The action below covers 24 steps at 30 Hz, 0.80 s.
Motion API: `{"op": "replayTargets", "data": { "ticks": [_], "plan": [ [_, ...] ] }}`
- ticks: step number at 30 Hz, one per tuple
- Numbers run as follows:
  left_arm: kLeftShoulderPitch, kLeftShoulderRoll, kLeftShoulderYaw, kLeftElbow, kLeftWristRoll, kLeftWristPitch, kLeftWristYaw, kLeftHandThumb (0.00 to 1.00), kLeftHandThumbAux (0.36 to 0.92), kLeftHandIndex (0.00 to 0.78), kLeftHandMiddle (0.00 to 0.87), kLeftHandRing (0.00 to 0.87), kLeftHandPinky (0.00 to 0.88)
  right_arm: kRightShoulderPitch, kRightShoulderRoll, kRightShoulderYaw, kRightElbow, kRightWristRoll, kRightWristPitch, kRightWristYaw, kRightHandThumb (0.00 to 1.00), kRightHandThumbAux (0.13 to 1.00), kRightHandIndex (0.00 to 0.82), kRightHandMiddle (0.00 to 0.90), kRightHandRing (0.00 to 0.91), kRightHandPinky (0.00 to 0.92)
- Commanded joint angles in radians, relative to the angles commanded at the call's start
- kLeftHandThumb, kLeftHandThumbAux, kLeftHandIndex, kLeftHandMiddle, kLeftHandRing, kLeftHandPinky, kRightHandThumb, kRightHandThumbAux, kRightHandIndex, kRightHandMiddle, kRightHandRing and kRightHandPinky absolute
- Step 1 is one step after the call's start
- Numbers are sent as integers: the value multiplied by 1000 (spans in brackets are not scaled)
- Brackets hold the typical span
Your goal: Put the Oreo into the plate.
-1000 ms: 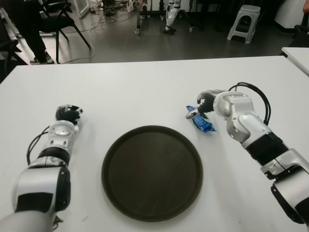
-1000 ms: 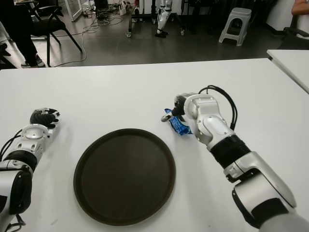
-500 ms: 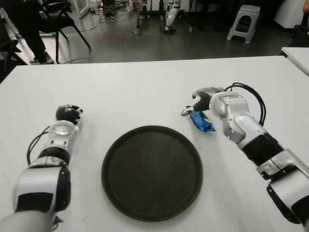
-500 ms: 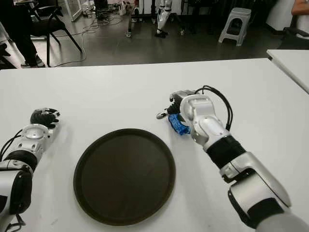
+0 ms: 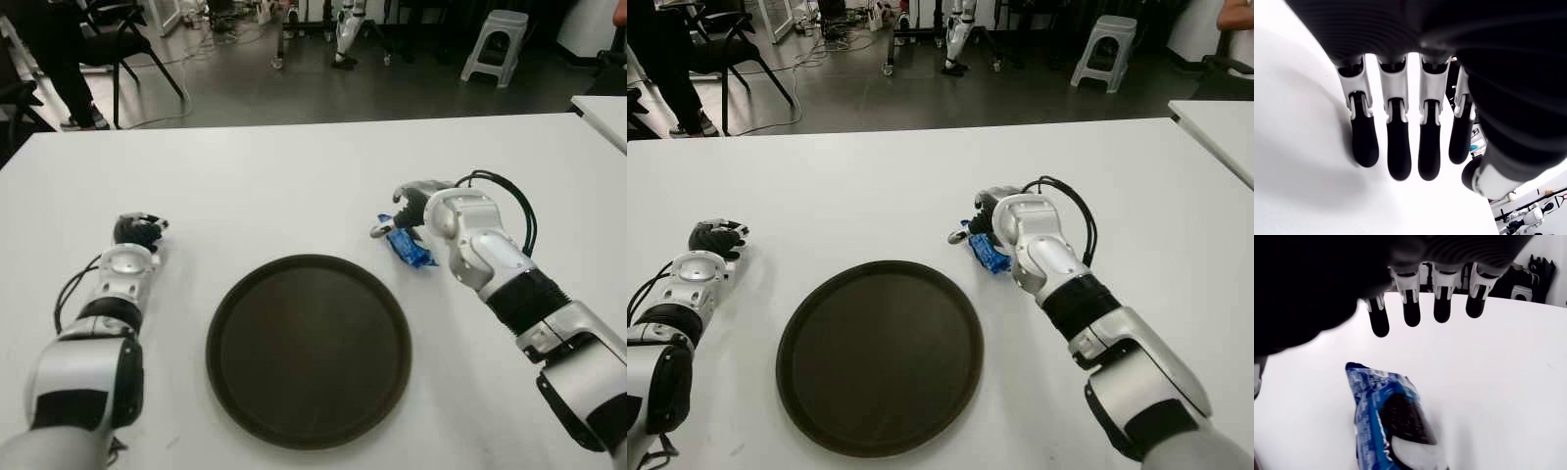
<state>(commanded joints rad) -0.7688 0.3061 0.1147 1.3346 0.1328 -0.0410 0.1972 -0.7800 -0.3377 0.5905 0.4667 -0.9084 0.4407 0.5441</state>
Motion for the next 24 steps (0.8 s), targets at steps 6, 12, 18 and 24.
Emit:
{"op": "replayTargets", "data": {
  "ticks": [6, 12, 18, 24],
  "plan": [
    [1, 2, 2, 1, -2, -1, -1, 719, 712, 416, 247, 249, 263, -13, -15, -9, 35, 3, 6, -17, 0, 368, 207, 103, 29, 0],
    [2, 3, 5, 1, -5, -6, -10, 693, 720, 412, 201, 235, 244, -25, -14, -22, 101, 0, 15, -104, 0, 378, 215, 84, 7, 0],
    [3, 4, 13, 0, -11, -12, -24, 691, 722, 411, 217, 267, 302, -42, -20, -41, 163, 11, 24, -191, 0, 374, 240, 58, 0, 0],
    [3, 5, 14, -1, -9, -12, -29, 690, 724, 411, 205, 261, 289, -31, -27, -58, 154, 17, 41, -238, 0, 377, 314, 69, 0, 0]
  ]
}}
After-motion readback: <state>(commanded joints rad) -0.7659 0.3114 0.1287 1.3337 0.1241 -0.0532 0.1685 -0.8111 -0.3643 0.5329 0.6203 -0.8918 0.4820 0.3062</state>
